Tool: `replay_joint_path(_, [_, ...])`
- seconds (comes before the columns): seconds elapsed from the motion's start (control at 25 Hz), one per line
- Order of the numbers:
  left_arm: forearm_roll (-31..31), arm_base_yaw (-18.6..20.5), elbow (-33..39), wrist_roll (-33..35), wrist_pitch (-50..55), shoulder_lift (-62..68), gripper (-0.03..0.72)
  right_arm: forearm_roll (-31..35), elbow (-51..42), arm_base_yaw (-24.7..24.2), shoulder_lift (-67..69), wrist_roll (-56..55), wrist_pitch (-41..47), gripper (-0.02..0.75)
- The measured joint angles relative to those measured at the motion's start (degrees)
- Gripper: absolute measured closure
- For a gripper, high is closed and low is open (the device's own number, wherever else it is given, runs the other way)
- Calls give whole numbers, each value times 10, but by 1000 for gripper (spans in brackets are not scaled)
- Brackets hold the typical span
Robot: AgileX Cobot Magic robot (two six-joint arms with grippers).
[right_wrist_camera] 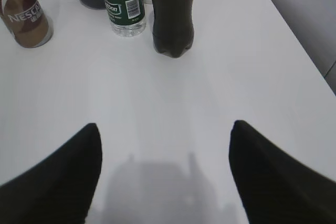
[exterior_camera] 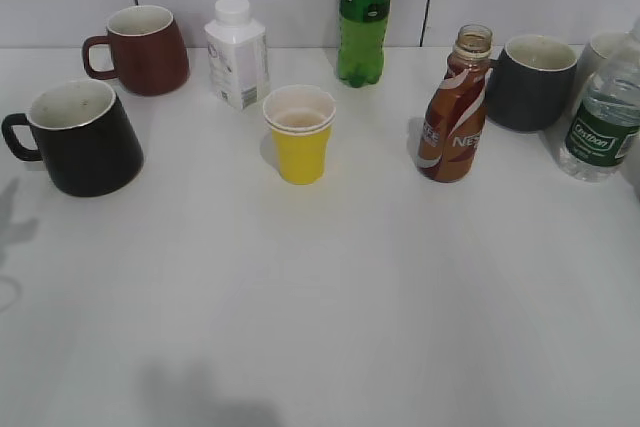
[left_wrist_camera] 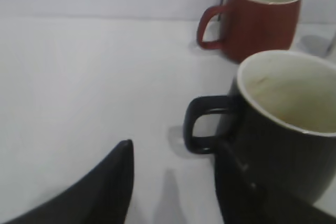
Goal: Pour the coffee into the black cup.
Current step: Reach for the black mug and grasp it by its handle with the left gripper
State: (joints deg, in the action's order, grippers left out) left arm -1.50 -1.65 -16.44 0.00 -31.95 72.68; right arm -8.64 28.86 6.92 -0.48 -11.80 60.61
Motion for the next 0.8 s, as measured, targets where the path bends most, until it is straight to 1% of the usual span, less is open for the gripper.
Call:
replay_joint_path(0.12, [-25,0,0,0,-37,46,275,0,0,0,0,0,0,150])
replay_joint_path(0.24, [-27,0,0,0,-92,95,254,0,0,0,0,0,0,150])
replay_joint_path(0.52, [-25,0,-1,0,-226,205,250,0,0,0,0,0,0,150])
replay_joint_path(0.64, [-24,0,-1,0,-259,240,249,0,0,0,0,0,0,150])
replay_joint_path(0.8, [-16,0,-12,0,-270,263,249,0,0,0,0,0,0,150])
